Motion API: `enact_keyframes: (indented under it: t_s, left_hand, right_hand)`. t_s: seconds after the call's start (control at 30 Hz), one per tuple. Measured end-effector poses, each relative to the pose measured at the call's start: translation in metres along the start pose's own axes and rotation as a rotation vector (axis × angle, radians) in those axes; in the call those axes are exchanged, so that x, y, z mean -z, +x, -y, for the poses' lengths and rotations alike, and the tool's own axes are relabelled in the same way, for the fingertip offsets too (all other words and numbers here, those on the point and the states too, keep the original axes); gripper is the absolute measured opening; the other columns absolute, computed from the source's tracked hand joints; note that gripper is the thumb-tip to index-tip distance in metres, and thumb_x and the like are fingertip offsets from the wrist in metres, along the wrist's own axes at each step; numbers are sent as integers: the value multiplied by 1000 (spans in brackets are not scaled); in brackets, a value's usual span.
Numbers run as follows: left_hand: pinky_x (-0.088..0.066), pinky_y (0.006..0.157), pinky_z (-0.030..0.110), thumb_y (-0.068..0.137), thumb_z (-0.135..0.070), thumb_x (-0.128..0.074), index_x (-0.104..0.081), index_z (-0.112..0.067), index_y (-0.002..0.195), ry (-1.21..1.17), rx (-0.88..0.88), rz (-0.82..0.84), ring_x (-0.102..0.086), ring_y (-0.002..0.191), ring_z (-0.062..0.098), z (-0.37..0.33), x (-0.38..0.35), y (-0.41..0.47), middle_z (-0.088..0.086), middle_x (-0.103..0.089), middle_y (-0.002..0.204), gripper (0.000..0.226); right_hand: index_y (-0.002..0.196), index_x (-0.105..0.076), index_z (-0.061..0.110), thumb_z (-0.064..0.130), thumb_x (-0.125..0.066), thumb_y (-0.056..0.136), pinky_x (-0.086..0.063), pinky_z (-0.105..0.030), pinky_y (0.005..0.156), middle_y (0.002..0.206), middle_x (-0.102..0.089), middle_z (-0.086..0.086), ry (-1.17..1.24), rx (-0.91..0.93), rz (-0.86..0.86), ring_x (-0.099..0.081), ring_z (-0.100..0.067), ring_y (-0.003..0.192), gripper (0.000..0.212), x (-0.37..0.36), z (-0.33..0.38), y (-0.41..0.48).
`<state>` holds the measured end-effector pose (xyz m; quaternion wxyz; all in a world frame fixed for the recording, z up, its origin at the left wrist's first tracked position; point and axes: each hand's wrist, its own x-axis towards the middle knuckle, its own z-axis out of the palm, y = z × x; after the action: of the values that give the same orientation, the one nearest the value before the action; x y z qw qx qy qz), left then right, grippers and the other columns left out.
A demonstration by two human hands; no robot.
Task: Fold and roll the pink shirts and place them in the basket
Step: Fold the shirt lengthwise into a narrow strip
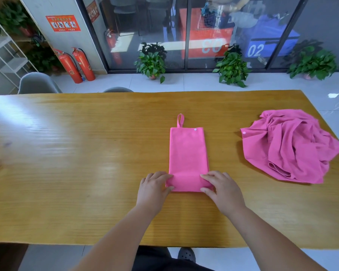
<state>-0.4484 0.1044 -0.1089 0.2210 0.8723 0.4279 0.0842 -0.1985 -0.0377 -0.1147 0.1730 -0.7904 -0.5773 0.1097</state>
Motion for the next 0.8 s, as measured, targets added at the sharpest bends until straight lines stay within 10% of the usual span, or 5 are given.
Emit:
enact_keyframes:
  t_s: [0.27, 0.5, 0.8]
  left_hand:
    - [-46, 99, 38, 100, -52, -66, -66, -42, 133, -155, 110, 246, -58, 111, 17, 12, 19, 18, -27, -58, 99, 35]
    - [-47, 85, 32, 97, -32, -74, -78, -37, 108, 84, -157, -154, -57, 102, 15, 4, -2, 0, -22, -70, 111, 13]
    - [-44, 99, 33, 91, -50, -78, -64, -42, 139, 49, -49, -16, -53, 118, 10, 5, 3, -5, -26, -63, 137, 51]
  right_hand:
    - [134, -68, 45, 66, -62, 95, -41, -25, 95, 126, -60, 31, 160, -97, 180, -45, -3, 115, 45, 11, -1, 9]
    - [111, -80, 28, 41, -67, 102, -53, -33, 81, 109, -66, 19, -82, 107, -232, -53, -14, 95, 21, -13, 12, -11]
    - [136, -70, 36, 53, -74, 90, -50, -35, 96, 131, -62, 25, -10, 29, -25, -50, -9, 113, 49, -5, -2, -6]
